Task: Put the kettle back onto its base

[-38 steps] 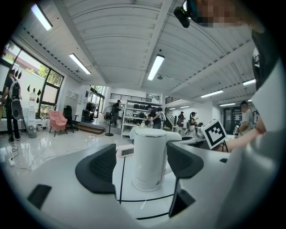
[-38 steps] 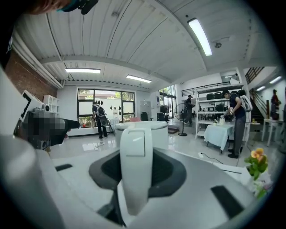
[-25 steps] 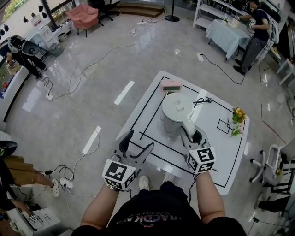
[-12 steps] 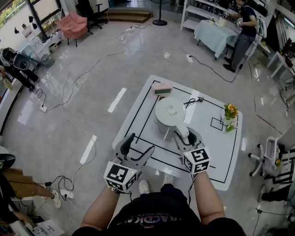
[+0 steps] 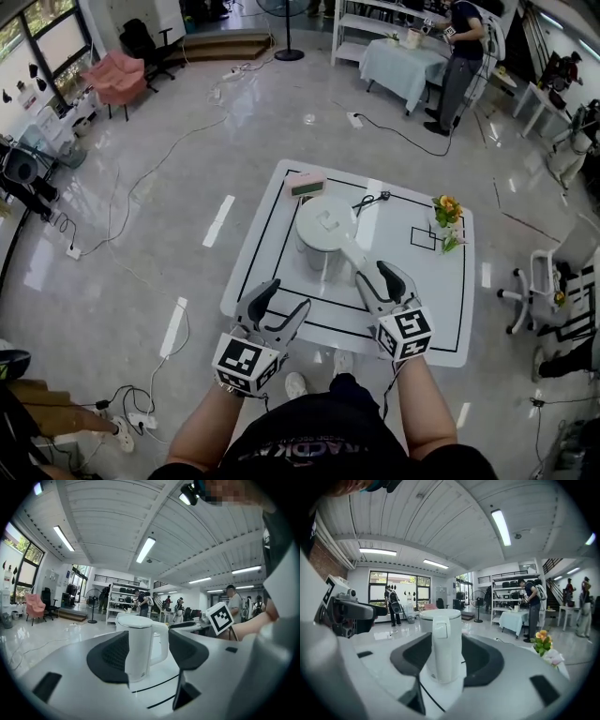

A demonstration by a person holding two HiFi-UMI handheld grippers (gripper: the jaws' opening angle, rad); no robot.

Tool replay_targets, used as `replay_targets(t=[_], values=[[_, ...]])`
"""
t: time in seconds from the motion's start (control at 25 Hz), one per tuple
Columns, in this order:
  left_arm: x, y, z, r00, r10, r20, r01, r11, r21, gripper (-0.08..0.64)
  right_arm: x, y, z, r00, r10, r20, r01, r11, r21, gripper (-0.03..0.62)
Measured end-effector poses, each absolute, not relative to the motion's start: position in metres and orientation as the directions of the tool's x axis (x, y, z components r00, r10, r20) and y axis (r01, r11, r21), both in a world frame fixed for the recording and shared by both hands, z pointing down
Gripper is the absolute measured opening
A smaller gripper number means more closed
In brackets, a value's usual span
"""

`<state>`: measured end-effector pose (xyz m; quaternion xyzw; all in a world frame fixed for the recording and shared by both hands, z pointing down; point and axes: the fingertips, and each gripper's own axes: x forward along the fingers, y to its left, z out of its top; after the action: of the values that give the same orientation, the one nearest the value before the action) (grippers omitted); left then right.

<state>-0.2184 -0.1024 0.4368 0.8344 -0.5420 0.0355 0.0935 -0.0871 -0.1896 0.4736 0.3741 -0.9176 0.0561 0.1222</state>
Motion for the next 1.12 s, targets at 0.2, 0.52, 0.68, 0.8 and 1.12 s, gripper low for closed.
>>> replay_targets(t=[0.2, 0.52, 0.68, 0.8, 1.12], values=[[-0.202, -0.097, 0.436, 0.467, -0.87, 0.156, -0.884, -0.455, 0.11, 0.162, -0.058, -0.173, 0.461, -0.625, -0.745, 0.234, -0.768, 0.641, -0.011, 0.183], [-0.15, -0.096, 0.429, 0.595, -0.794, 0.125, -0.803, -0.579, 0.14, 0.005, 0.01, -0.14, 0.432, -0.48, -0.859, 0.176, -0.871, 0.49, 0.02, 0.048], [-0.116, -0.098, 0.427, 0.644, -0.757, 0.108, -0.763, -0.626, 0.159, 0.003, 0.041, -0.129, 0.421, -0.445, -0.881, 0.161, -0.891, 0.454, 0.023, 0.002], [-0.096, -0.1, 0.425, 0.662, -0.743, 0.099, -0.747, -0.643, 0.17, 0.003, 0.061, -0.124, 0.417, -0.429, -0.89, 0.157, -0.899, 0.437, 0.019, 0.002], [-0.043, -0.101, 0.435, 0.631, -0.766, 0.121, -0.773, -0.609, 0.178, 0.003, 0.106, -0.122, 0.42, -0.468, -0.869, 0.162, -0.879, 0.476, 0.013, 0.002]])
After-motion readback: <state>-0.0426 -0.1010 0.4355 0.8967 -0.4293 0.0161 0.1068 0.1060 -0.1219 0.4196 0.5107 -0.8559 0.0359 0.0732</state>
